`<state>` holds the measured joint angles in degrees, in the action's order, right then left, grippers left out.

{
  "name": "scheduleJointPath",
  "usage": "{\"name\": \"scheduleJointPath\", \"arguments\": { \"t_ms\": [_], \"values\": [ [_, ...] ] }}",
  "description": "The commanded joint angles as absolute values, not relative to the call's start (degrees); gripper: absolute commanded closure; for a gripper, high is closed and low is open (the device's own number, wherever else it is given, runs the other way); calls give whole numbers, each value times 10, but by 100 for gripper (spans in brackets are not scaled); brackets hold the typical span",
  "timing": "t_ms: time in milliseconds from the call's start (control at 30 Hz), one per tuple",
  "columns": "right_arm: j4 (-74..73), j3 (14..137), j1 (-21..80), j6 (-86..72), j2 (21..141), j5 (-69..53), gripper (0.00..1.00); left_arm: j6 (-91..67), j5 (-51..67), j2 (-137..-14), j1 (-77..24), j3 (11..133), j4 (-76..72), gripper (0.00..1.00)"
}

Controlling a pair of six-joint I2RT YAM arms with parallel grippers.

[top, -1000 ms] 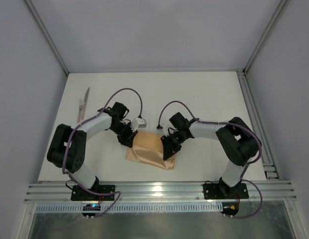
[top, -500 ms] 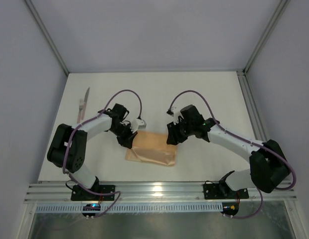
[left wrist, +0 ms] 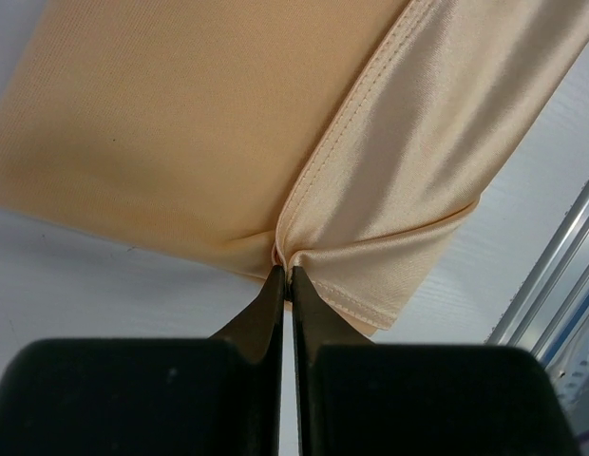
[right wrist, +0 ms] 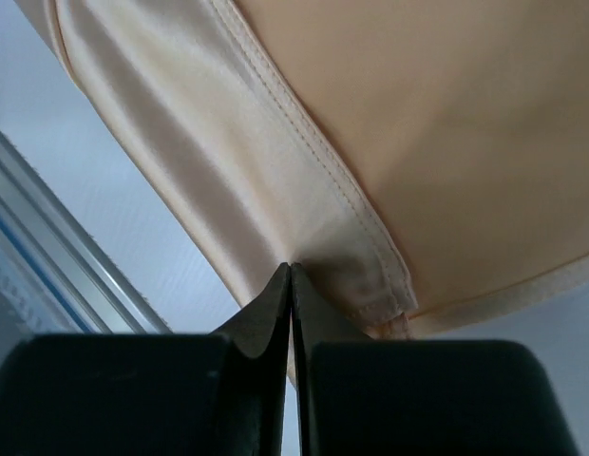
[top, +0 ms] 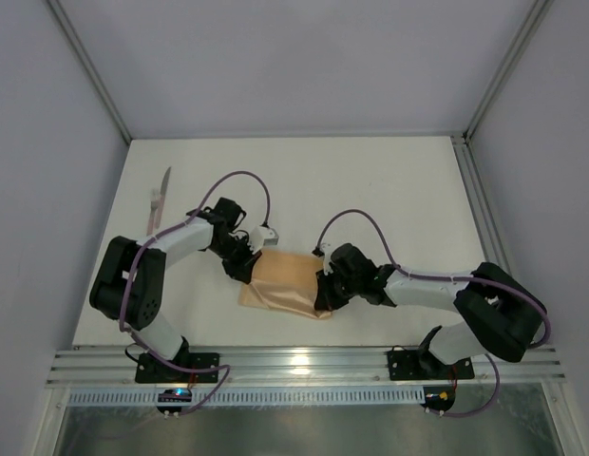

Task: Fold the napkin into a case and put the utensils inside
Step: Fold the lower triangle-folded napkin at the center of the board.

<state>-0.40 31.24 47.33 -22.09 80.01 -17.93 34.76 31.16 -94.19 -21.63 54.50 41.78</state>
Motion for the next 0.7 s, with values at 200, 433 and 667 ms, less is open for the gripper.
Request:
{"name": "scheduleJointPath", "arguments": {
  "t_ms": [200, 433, 667],
  "values": [
    [4, 301, 471, -279, 827, -102, 97, 346, 297, -915, -214, 531, 424, 90],
    [-50, 346, 487, -243, 814, -94, 97, 359, 281, -899, -214, 538, 442, 68],
    [-68, 349, 488, -235, 795, -92, 97, 306, 358, -854, -209, 622, 503, 47]
  ]
}}
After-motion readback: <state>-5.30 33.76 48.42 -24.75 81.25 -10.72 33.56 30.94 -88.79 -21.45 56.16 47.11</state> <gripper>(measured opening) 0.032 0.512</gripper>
